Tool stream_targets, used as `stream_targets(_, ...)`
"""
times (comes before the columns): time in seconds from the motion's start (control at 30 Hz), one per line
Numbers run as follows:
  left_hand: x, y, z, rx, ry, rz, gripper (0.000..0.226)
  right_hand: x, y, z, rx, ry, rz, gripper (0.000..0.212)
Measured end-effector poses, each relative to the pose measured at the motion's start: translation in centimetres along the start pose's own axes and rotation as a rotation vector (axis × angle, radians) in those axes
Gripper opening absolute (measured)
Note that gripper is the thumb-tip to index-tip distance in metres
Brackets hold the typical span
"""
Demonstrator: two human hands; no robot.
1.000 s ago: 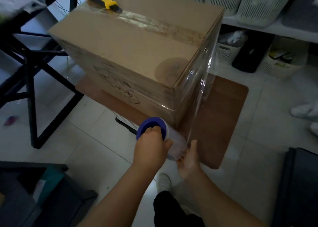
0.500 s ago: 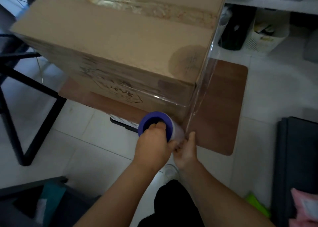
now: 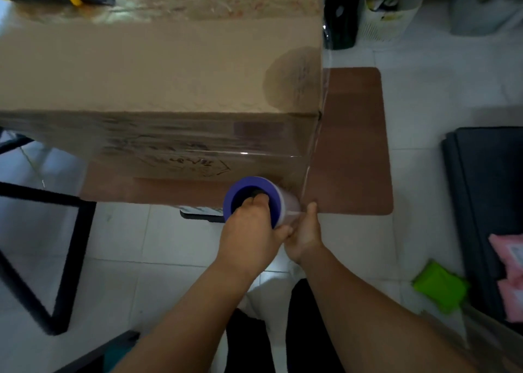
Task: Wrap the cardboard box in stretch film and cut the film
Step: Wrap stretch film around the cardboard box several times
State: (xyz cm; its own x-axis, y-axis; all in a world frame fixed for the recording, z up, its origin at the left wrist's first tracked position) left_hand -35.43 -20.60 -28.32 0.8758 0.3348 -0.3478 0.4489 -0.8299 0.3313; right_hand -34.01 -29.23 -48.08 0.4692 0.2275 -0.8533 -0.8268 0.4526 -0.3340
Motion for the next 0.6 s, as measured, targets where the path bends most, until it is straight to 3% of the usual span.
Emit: stream_targets(0.6, 0.3, -3.6, -2.3, 0.185, -0.147, 0.268, 0.045, -0.6, 4.9, 3.3, 0.269, 0.106, -0.131, 0.067)
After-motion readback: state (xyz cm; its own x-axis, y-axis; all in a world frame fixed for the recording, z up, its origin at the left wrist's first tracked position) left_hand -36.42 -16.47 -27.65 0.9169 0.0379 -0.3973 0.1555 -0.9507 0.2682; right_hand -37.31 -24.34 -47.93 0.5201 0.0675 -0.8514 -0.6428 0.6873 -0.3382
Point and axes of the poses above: each hand's wrist, its own x-axis towards the middle knuckle, its own z-axis out of the palm, y = z × x, the point moved 5 cm from there along x, towards the middle knuckle, and after that the axes turned 2 degrees about -z, right-handed, at the moved point
